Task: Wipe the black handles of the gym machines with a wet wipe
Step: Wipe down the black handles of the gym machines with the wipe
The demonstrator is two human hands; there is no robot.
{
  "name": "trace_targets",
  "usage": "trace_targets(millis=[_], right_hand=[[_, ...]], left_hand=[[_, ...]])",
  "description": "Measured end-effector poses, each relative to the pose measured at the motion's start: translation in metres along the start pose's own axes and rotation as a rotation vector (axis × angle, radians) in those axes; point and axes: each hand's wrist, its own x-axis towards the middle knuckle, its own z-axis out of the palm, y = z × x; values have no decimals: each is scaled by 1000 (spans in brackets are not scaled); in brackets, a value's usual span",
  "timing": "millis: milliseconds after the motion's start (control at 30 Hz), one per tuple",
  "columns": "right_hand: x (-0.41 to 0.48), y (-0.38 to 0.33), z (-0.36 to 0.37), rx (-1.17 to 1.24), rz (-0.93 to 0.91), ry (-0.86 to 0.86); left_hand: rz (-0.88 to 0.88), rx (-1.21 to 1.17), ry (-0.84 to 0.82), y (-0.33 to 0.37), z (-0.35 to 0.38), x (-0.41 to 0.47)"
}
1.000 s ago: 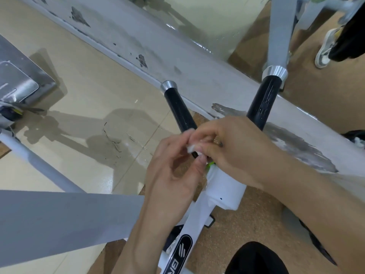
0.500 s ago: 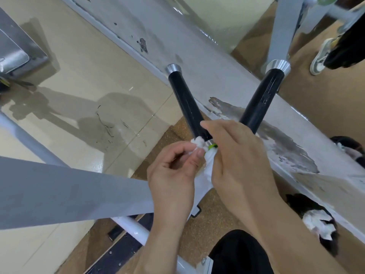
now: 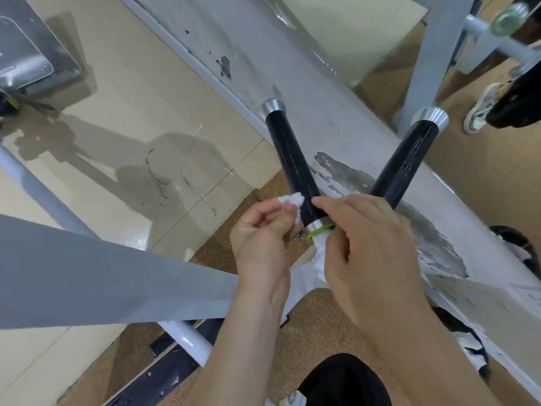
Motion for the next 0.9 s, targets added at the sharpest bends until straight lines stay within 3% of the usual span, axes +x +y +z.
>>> trace_targets(millis=[133,300,633,800,900], right_hand=[[8,1,-8,-28,-10,-18],[42,-7,-6,-107,10,-168],[42,-5,3,-63,46,-82],[43,-6,0,-91,62,-130],[56,-6,-6,-82,66,-228]], left_hand=[[-88,-129,11,-9,2,-5],[-154,-212,6,-10,6,14],[-66,-134,-6,1,12,42],[-21,-79,-104,0,6,33],[57,-30,-63,10,16,57]])
